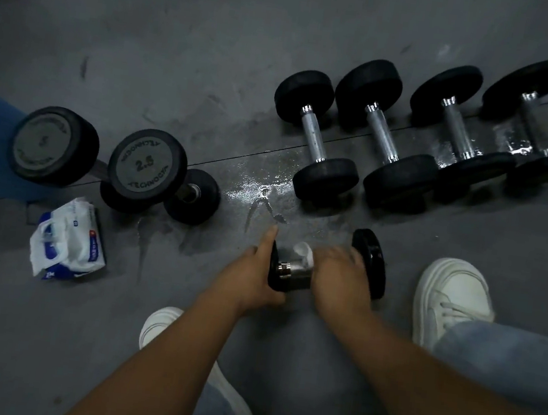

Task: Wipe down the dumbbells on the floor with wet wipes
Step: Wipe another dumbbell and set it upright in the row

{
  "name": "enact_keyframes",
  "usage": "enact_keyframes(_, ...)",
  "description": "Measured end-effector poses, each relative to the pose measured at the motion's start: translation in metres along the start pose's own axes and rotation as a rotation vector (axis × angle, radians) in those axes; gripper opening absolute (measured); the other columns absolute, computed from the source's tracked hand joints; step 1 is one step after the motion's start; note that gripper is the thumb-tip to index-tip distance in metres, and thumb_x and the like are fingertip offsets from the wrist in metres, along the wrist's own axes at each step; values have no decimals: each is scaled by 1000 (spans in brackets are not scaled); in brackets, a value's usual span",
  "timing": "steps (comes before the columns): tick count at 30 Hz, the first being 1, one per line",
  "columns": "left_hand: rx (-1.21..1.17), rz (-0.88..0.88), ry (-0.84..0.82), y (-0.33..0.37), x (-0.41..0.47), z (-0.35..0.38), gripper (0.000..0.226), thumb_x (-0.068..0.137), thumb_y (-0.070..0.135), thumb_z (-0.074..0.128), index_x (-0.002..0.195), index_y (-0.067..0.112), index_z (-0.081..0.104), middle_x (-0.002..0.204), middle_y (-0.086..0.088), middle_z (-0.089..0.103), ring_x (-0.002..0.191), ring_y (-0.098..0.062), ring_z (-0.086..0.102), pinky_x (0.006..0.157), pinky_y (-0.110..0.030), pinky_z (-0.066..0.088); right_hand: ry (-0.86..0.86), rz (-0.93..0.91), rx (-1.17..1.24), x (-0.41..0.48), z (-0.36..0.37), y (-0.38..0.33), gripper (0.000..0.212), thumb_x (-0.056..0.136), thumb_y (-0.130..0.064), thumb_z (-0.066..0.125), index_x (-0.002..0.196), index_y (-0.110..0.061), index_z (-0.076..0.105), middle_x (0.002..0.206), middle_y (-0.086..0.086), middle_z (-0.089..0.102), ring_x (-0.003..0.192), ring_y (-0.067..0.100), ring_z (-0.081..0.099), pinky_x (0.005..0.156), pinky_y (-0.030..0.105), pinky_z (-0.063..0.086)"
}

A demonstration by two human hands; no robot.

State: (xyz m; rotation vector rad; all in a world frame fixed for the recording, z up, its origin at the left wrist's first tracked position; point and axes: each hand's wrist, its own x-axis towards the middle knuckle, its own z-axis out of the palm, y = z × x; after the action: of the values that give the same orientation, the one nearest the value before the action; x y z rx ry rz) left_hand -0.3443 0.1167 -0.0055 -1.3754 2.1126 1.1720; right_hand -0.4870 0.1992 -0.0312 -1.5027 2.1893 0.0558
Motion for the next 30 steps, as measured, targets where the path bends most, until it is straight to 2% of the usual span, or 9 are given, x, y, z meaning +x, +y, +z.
enact_keyframes(6,-162,-17,271,0,3,-1,75,78,39,79,139,29,36,114,-6,66,99,-27,64,79,-32,50,168,-95,-66,-14,14,7,57,79,-20,34,130,-15,59,133,3,59,126,24,52,104,43,28)
enact_keyframes(8,-149,-20,326,3,4,-4,72,86,44,71,145,31,33,119,-9,66,103,-30,63,82,-33,50,144,-23,-54,-8,7,-2,59,78,-20,31,128,-10,60,131,6,60,125,28,53,102,45,35)
enact_keyframes(12,-178,20,56,3,5,-7,115,75,17,78,155,28,-4,122,-9,60,96,-21,61,77,-25,46,100,-207,-168,11,0,-8,57,78,-24,27,118,-11,66,120,8,66,114,26,59,98,42,37)
enact_keyframes(14,-124,-20,14,0,4,-9,122,69,12,77,154,34,-8,111,-6,61,88,-22,62,72,-26,47,71,-134,-210,21,-6,5,57,78,-22,25,117,-10,65,109,12,68,105,30,60,93,43,39)
enact_keyframes(17,-213,-76,76,5,8,-12,115,67,13,75,152,40,4,110,-5,65,89,-22,64,75,-28,52,97,-140,-276,27,-3,6,47,76,-23,33,105,-10,67,87,13,66,85,32,62,82,42,42)
enact_keyframes(20,-235,-101,134,10,7,-15,102,58,23,71,143,49,20,104,-3,67,89,-24,65,80,-35,56,-47,-201,-228,42,-18,6,34,85,-34,51,114,-17,56,108,10,62,104,30,59,91,42,34)
enact_keyframes(23,-256,-113,100,11,7,-19,88,56,30,64,133,55,29,102,-4,66,89,-25,64,81,-38,57,-298,-232,-276,52,-31,15,59,72,-56,71,114,-22,48,117,6,62,111,26,57,97,41,31)
enact_keyframes(27,-88,-72,65,17,13,-19,80,75,42,61,146,42,25,120,-12,64,103,-32,63,89,-38,53,-360,-300,-100,57,-38,27,51,79,-69,55,98,-22,52,109,8,64,102,29,60,86,38,44)
enact_keyframes(30,-39,-30,139,16,13,-17,70,94,42,53,153,39,16,131,-16,60,115,-34,59,95,-38,48,-231,-281,-61,63,-49,28,33,96,-48,42,101,-22,61,110,7,65,105,29,60,85,36,42)
